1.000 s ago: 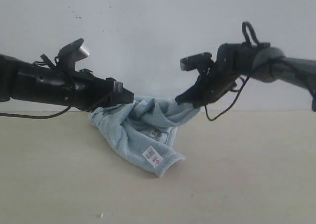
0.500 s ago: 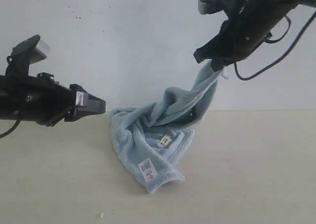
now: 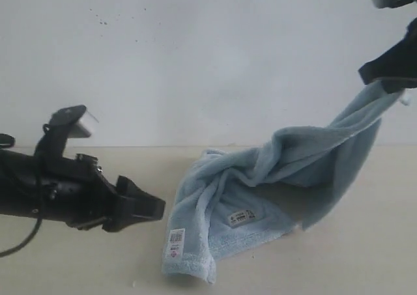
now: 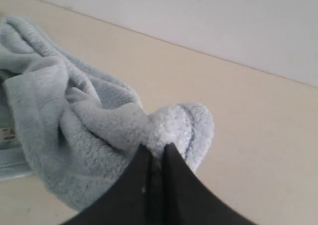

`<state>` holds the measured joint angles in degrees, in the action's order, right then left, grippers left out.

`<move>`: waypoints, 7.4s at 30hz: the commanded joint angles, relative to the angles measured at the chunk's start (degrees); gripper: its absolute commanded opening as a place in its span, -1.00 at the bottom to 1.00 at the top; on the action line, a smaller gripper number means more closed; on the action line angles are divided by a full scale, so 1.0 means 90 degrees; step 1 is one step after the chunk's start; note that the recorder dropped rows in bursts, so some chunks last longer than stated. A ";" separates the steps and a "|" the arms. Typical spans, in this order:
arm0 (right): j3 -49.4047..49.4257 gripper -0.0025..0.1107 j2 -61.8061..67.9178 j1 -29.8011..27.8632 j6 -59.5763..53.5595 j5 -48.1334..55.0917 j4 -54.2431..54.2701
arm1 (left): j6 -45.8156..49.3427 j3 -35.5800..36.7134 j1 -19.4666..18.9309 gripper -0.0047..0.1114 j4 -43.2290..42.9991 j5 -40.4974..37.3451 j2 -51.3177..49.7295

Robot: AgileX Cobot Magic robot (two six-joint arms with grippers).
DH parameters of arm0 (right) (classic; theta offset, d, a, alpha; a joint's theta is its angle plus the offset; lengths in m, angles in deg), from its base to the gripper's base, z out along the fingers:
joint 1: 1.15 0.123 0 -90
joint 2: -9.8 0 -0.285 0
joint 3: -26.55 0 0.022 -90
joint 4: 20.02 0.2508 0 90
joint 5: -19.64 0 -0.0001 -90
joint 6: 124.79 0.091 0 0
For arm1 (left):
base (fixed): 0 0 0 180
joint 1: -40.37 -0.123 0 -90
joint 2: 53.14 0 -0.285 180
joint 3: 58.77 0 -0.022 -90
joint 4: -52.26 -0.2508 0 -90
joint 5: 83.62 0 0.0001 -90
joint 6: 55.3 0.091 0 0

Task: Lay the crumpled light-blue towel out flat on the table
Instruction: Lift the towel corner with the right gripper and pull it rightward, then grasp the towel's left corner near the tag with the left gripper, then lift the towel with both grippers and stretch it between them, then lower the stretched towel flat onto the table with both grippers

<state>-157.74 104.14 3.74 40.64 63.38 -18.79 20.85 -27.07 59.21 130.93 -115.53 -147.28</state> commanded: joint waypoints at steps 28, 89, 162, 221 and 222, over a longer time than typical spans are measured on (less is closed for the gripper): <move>0.0041 -0.91 -0.0140 -0.0802 0.0603 -0.0199 -0.1008 | 0.2922 -0.0002 0.1243 0.22 0.2274 0.0685 -0.1928; 0.0041 -0.91 -0.0753 -0.0802 0.0276 -0.0036 -0.0369 | 0.4645 0.0285 0.2261 -0.85 0.2364 0.7913 0.0816; 0.1948 -0.91 -0.4335 0.0237 0.0942 0.2109 -0.1651 | 0.5024 0.2371 0.2261 -0.85 0.2364 0.8956 0.4718; -0.1039 -0.55 0.1839 0.0090 0.1662 -0.0459 -0.1642 | 0.4029 -0.1500 -0.0313 -0.12 0.2364 0.7570 -0.1343; -0.0748 -0.70 0.1683 0.0033 0.1675 -0.0494 -0.1621 | 0.3968 -0.1222 -0.0313 -0.12 0.2364 0.7557 -0.1177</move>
<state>-169.41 122.58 5.20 55.73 59.82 -34.01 58.64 -43.32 56.00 151.57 -46.24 -161.83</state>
